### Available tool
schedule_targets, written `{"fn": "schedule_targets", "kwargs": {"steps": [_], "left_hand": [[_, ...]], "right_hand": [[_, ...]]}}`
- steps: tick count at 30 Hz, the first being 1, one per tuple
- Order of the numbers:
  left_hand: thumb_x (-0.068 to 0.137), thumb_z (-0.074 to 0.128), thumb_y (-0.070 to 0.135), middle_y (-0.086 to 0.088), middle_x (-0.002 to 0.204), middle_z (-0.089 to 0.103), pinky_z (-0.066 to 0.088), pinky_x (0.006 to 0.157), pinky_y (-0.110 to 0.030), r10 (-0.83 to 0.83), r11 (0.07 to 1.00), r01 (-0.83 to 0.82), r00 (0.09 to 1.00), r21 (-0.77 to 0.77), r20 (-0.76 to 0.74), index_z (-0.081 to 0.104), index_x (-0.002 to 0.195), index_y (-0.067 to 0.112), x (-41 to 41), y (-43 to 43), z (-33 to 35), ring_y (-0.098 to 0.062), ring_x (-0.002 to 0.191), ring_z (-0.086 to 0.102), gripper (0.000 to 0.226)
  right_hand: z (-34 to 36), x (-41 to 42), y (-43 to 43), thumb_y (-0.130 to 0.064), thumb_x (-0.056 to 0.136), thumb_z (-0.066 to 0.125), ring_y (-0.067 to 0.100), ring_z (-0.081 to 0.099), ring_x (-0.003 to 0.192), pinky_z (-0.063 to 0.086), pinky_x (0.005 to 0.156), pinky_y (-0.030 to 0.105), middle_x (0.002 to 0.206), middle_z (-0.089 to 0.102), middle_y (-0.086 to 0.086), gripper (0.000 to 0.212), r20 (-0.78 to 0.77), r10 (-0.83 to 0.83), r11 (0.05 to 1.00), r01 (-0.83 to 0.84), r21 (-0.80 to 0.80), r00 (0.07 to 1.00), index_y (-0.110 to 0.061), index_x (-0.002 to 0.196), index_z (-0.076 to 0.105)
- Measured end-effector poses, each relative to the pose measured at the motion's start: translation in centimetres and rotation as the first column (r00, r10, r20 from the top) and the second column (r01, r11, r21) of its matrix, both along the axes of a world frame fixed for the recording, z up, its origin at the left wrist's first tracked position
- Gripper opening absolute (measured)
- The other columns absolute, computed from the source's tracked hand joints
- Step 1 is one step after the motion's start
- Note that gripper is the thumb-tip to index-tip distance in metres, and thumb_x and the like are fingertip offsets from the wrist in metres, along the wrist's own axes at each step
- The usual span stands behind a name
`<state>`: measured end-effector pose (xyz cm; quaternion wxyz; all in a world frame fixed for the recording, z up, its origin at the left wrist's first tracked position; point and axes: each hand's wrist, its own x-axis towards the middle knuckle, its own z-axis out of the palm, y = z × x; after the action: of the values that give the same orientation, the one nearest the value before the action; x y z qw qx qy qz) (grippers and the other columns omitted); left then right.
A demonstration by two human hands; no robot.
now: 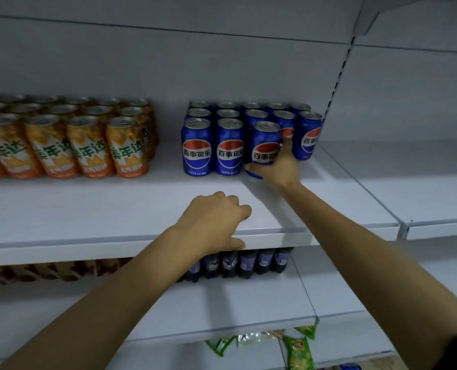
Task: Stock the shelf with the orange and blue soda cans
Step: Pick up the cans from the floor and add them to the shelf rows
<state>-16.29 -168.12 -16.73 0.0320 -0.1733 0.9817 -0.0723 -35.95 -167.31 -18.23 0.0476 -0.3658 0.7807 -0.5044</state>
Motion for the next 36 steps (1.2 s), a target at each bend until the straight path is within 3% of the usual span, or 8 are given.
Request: {"fn": "schedule_targets", "kwargs": {"steps": [9, 14, 16, 20, 22, 28, 36], "left_hand": [[0.085, 0.059, 0.049, -0.002, 0.11, 0.053, 0.034, 0.065, -0.032, -0.046, 0.999, 0.046, 0.998, 0.014, -0.033, 0.049, 0.113, 0.021, -0.3, -0.2, 0.0, -0.024, 0.102, 0.049, 0.041], [0.081, 0.052, 0.066, 0.001, 0.107, 0.056, 0.029, 0.064, -0.031, -0.078, 0.997, 0.079, 0.995, 0.018, -0.056, 0.05, 0.105, 0.024, -0.4, -0.8, 0.6, -0.021, 0.09, 0.046, 0.049], [0.081, 0.048, 0.07, 0.003, 0.112, 0.058, 0.029, 0.066, -0.031, -0.104, 0.994, 0.108, 0.99, 0.028, -0.099, 0.051, 0.111, 0.028, -1.2, -0.7, 1.0, -0.02, 0.097, 0.049, 0.052], [0.087, 0.048, 0.058, 0.004, 0.124, 0.056, 0.039, 0.074, -0.033, -0.266, 0.955, 0.29, 0.928, 0.055, -0.262, 0.05, 0.125, 0.028, -4.9, 3.0, 0.7, -0.019, 0.112, 0.049, 0.048], [0.09, 0.047, 0.054, 0.003, 0.126, 0.055, 0.041, 0.076, -0.033, -0.359, 0.918, 0.392, 0.886, 0.061, -0.292, 0.05, 0.127, 0.026, -7.0, 6.8, -0.5, -0.019, 0.114, 0.048, 0.046], [0.093, 0.045, 0.05, -0.004, 0.125, 0.056, 0.045, 0.078, -0.035, -0.579, 0.803, 0.594, 0.797, 0.045, -0.172, 0.046, 0.132, 0.02, -13.2, 20.2, -5.2, -0.024, 0.115, 0.051, 0.05], [0.091, 0.047, 0.05, -0.004, 0.13, 0.052, 0.044, 0.086, -0.038, -0.662, 0.739, 0.664, 0.747, 0.111, -0.058, 0.042, 0.135, 0.021, -18.1, 34.4, -11.7, -0.025, 0.118, 0.047, 0.053]], "right_hand": [[-0.1, 0.5, -1.2, -0.018, 0.072, 0.081, 0.029, 0.049, 0.127, 0.042, 0.1, 0.036, 0.14, 0.049, 0.011, 0.088, -0.057, -0.044, 0.993, 0.05, 0.103, 0.997, -0.008, 0.14, 0.027], [0.5, 0.5, -0.1, -0.024, 0.073, 0.08, 0.027, 0.049, 0.126, 0.042, 0.097, 0.034, 0.139, 0.05, 0.009, 0.083, -0.026, -0.055, 0.98, 0.059, 0.19, 0.998, -0.01, 0.139, 0.031], [0.8, 0.1, 1.8, -0.032, 0.074, 0.079, 0.028, 0.052, 0.121, 0.043, 0.094, 0.035, 0.134, 0.053, 0.009, 0.076, -0.102, -0.063, 0.961, 0.088, 0.262, 0.993, -0.01, 0.135, 0.039], [2.0, -1.0, 8.4, -0.048, 0.078, 0.069, 0.028, 0.046, 0.125, 0.043, 0.097, 0.042, 0.139, 0.046, 0.01, 0.076, -0.402, 0.002, 0.786, 0.247, 0.567, 0.916, -0.018, 0.14, 0.037], [2.7, -1.6, 13.0, -0.05, 0.081, 0.065, 0.028, 0.045, 0.125, 0.04, 0.096, 0.042, 0.138, 0.047, 0.01, 0.072, -0.447, 0.002, 0.718, 0.309, 0.623, 0.895, -0.019, 0.14, 0.037], [3.1, -3.0, 29.2, -0.054, 0.081, 0.063, 0.029, 0.049, 0.119, 0.043, 0.091, 0.041, 0.133, 0.049, 0.01, 0.072, -0.457, -0.123, 0.576, 0.439, 0.69, 0.881, -0.018, 0.138, 0.038], [-2.4, -4.2, 48.7, -0.058, 0.08, 0.061, 0.027, 0.053, 0.112, 0.048, 0.086, 0.04, 0.129, 0.053, 0.006, 0.073, -0.347, -0.327, 0.413, 0.463, 0.784, 0.879, -0.02, 0.137, 0.038]]}}
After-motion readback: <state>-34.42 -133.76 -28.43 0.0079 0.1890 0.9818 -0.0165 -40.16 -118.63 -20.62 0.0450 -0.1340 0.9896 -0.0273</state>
